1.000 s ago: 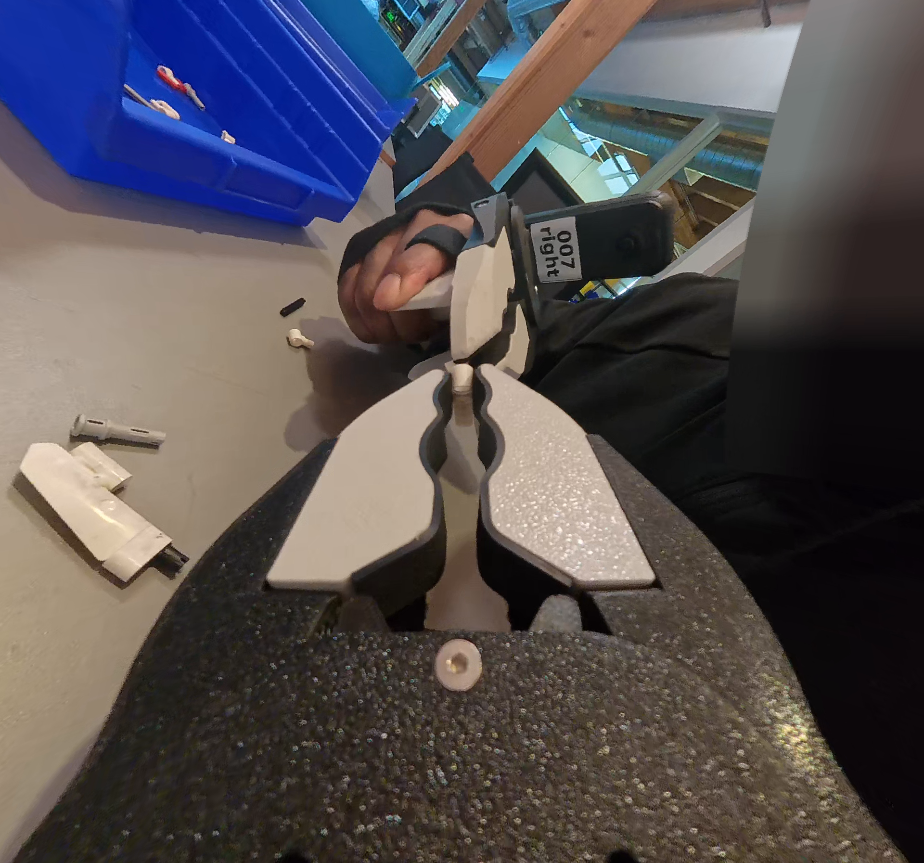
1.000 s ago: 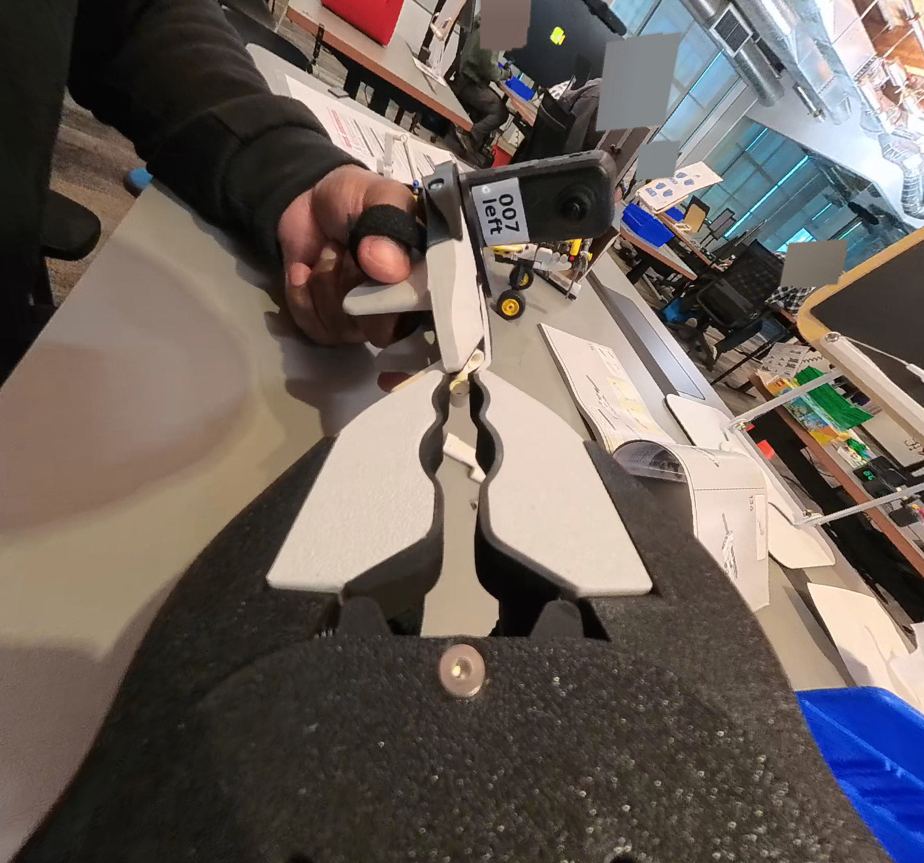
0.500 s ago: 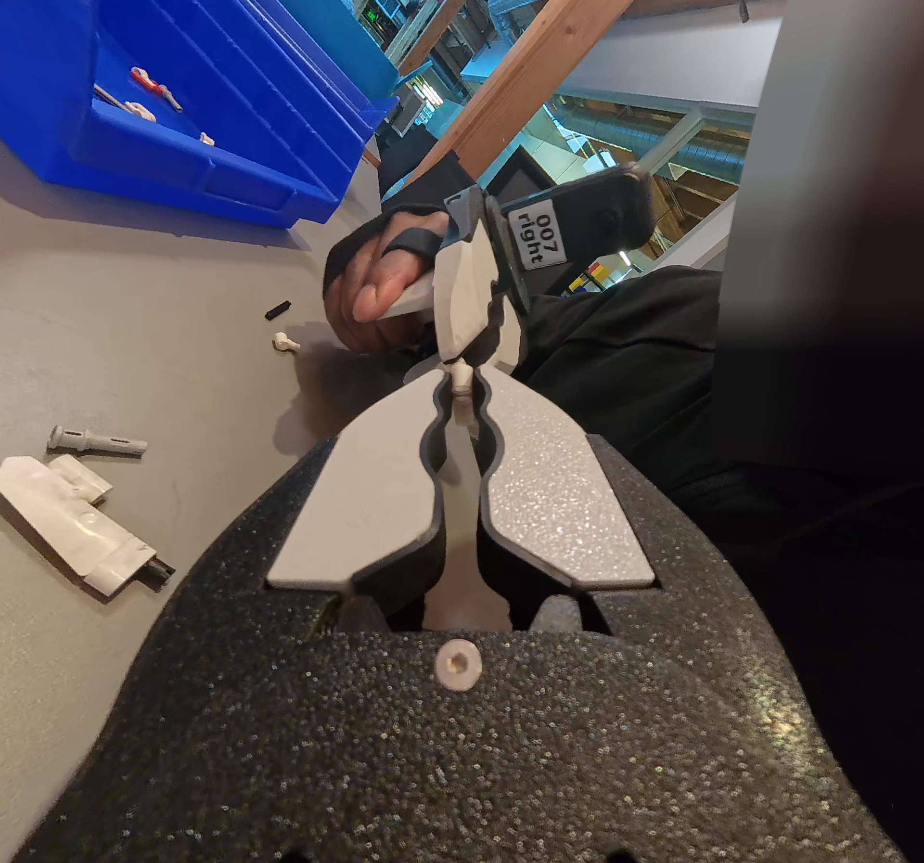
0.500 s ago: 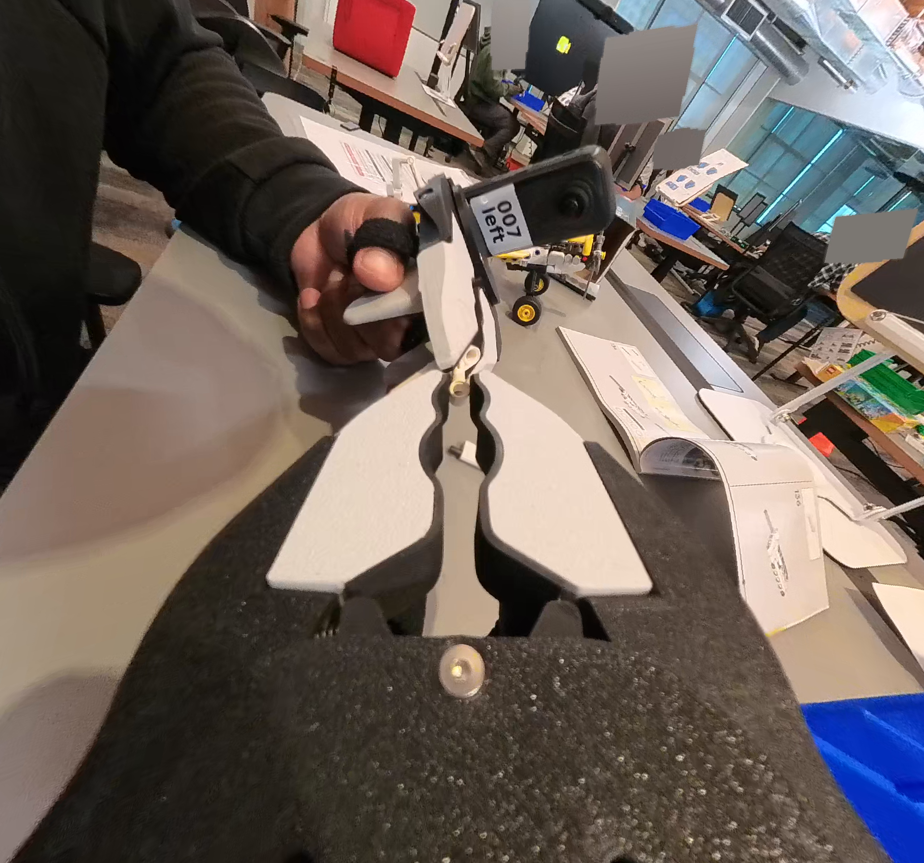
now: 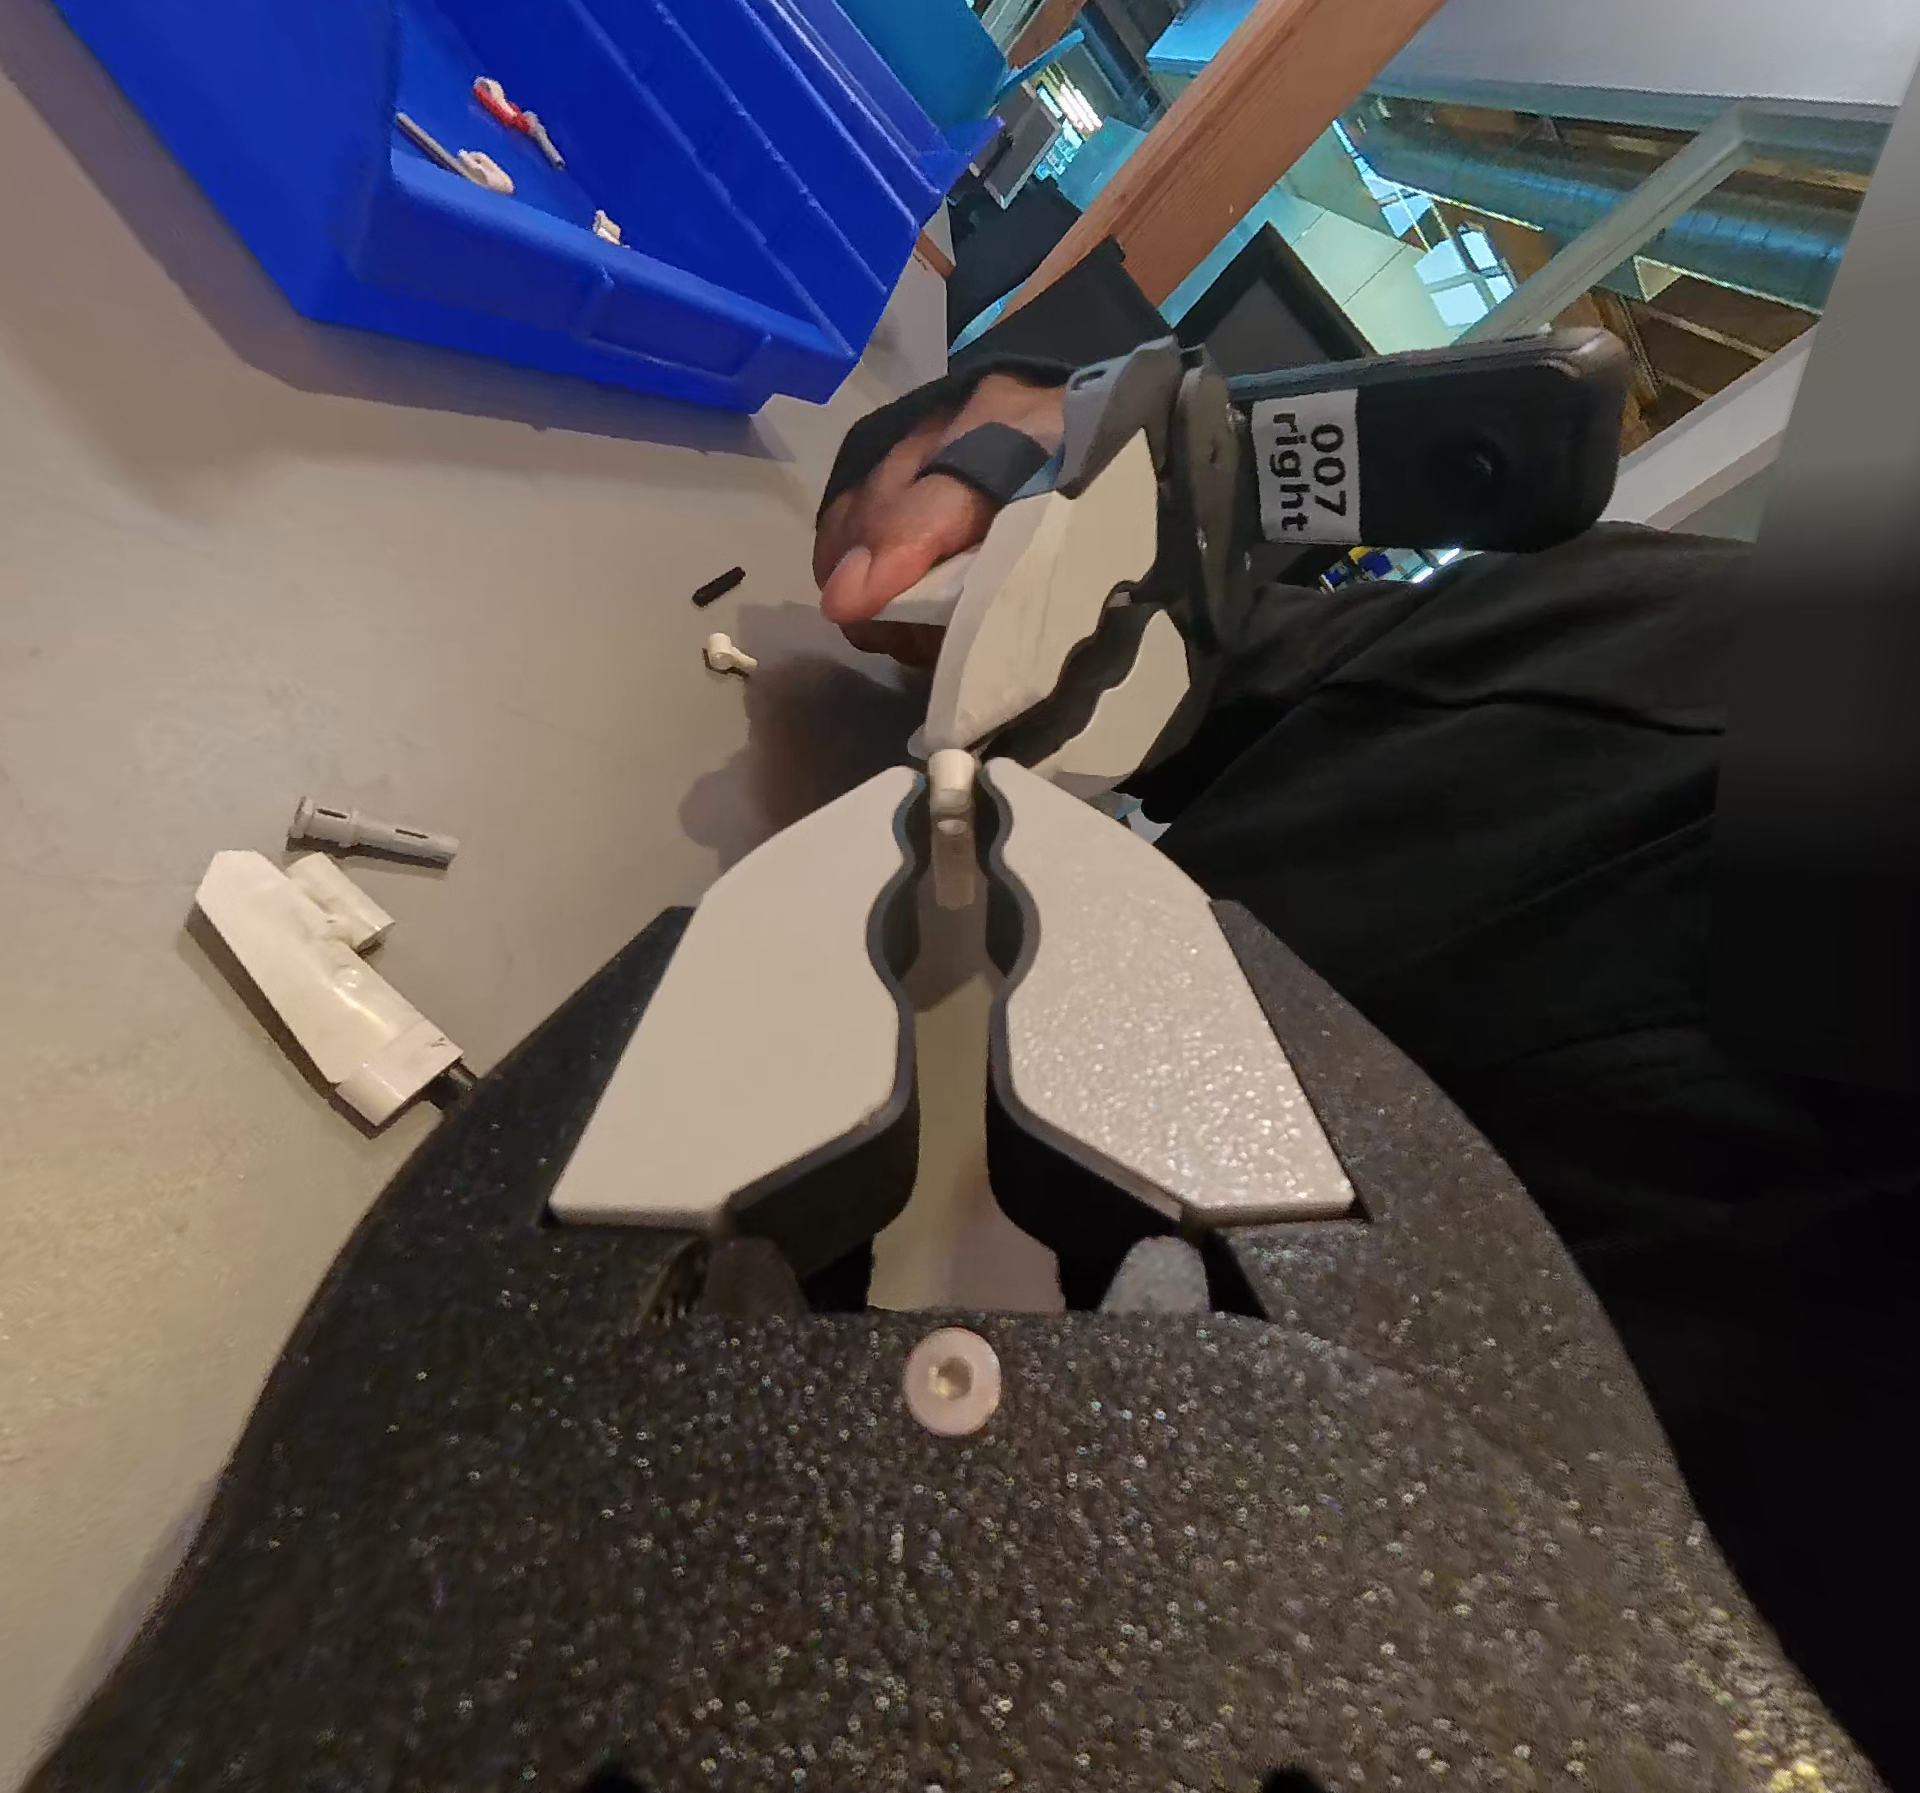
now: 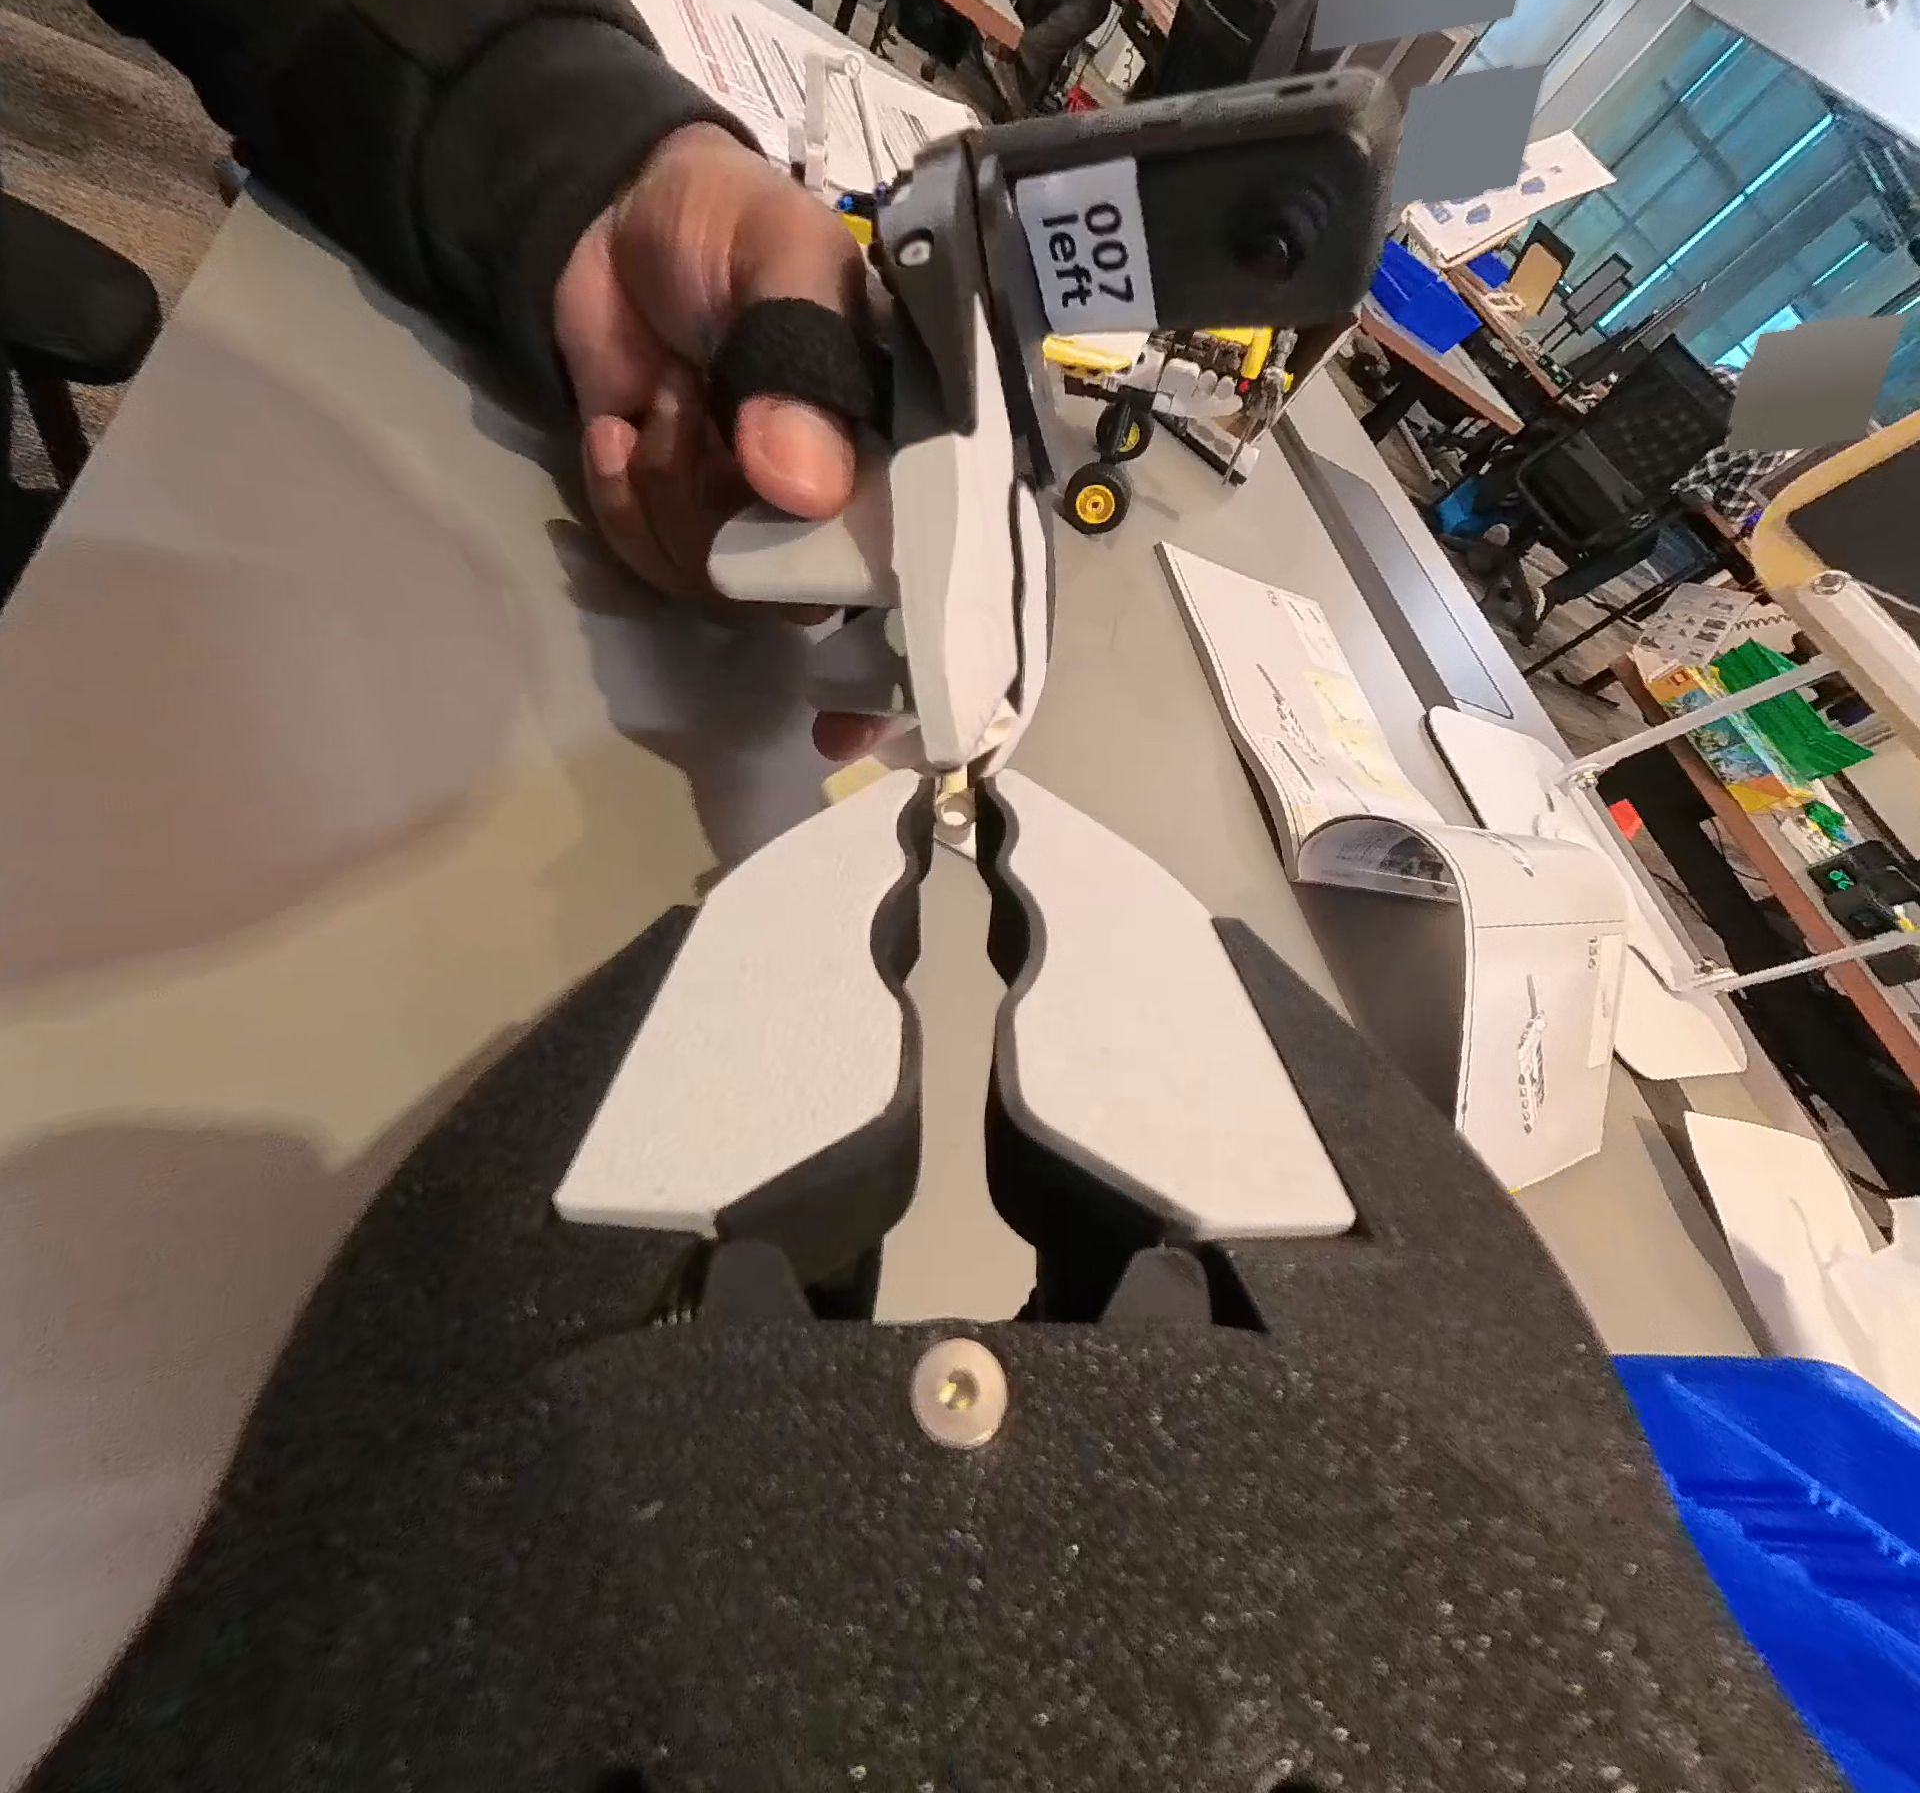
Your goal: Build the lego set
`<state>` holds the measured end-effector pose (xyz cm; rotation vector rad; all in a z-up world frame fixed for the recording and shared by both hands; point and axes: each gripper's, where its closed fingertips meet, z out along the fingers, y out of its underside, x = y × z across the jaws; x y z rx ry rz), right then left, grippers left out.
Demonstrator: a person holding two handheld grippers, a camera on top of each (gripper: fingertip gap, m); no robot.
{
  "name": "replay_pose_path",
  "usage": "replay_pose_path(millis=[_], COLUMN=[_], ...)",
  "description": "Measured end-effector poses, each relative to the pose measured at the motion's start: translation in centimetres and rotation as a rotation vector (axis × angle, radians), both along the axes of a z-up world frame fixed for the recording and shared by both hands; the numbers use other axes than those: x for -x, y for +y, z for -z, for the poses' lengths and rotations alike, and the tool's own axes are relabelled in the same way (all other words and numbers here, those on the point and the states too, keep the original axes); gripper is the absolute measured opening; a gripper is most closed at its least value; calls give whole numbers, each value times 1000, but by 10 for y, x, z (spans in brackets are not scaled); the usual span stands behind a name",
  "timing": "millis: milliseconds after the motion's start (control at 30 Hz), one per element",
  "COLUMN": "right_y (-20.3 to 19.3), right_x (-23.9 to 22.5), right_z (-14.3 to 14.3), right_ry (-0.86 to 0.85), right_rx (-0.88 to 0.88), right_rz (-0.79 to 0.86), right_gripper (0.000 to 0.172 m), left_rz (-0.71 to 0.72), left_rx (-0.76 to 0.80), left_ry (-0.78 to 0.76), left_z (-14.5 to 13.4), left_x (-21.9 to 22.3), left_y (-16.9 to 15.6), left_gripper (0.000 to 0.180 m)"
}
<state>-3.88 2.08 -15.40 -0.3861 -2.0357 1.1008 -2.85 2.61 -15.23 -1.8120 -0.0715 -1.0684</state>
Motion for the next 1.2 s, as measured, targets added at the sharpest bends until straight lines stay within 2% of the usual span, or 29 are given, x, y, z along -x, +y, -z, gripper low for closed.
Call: replay_pose_path(millis=[233,800,1200], right_y=[-4,-9,-8], right_x=[-2,-6,-6], right_z=[-2,-12,-13], right_ry=[14,-84,-71], right_rx=[10,227,213], right_rz=[-15,-72,-63], right_gripper=[7,7,7], left_rz=[25,82,63], left_rx=[9,-80,-69], left_ry=[-38,-57,-60], left_z=[-1,-12,-10], left_x=[-2,-9,-6], left_y=[-2,-8,-6], left_gripper=[7,8,8])
